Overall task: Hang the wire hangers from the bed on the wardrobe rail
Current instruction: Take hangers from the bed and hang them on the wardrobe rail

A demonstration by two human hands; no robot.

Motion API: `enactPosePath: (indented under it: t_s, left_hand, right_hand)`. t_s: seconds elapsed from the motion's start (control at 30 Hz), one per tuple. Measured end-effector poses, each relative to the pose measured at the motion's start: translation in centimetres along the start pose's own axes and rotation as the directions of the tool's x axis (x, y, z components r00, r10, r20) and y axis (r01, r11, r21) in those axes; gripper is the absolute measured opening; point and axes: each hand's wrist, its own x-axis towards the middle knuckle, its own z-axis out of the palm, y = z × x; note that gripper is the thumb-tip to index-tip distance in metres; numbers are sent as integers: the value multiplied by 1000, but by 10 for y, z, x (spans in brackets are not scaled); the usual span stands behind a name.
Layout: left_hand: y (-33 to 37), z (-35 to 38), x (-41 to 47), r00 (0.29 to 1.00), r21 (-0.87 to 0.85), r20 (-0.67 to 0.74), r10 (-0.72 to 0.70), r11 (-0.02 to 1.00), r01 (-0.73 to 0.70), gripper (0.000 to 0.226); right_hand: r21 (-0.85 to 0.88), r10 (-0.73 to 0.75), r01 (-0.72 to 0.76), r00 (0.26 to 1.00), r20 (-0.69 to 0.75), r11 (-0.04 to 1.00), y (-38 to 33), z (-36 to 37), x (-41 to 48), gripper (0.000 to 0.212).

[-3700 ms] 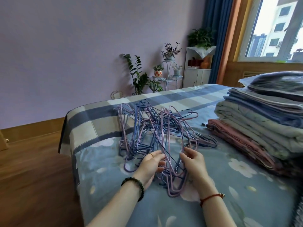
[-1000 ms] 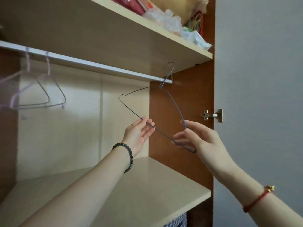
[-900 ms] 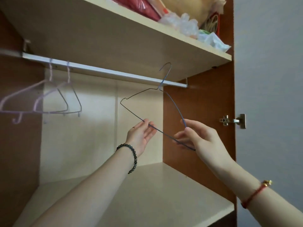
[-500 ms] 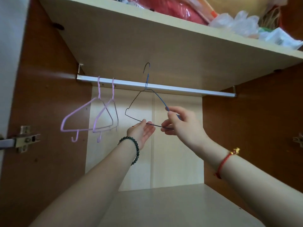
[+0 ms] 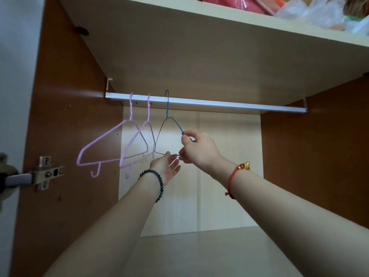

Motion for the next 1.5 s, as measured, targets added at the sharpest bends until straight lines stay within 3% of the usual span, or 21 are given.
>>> enactPosePath:
  t_s: [0.2,0.37,0.67,0.87,1.03,1.2,1.5]
  left_hand:
    - [-7,-5,-11,997,12,33,-73,997,73,25]
    - [-20,-2,-28,987,-9,61,-146,989,147,20]
    - [-54,38,-76,962,72,144,-233,972,224,20]
    - [-91,101,-134,890,171,337,-308,949,264,20]
    - [-130,164,-207,778,232,518,-355,934,272,20]
    - [-165,222,-296,627,276,661,-412,911,307,20]
    - [-223,301,-480,188,405,861,-473,860,309,19]
  right_hand:
    - [-12,89,-88,985,149,996,-6,-3,-7,44]
    - [-47,144,-137,974,176,989,-8,-24,-28,40]
    - [-86,254,-248,965,71,965,-1,-102,-83,40]
    - [-95,306,-315,947,-95,944,5,-180,-142,42]
    - [-132,340,-385,900,-273,913,1,-257,-214,43]
    - [-99,389,-483,796,-464,870,-16,-328,-302,34]
    - [-63,347,-617,521,-780,785,-78,-419,-502,28]
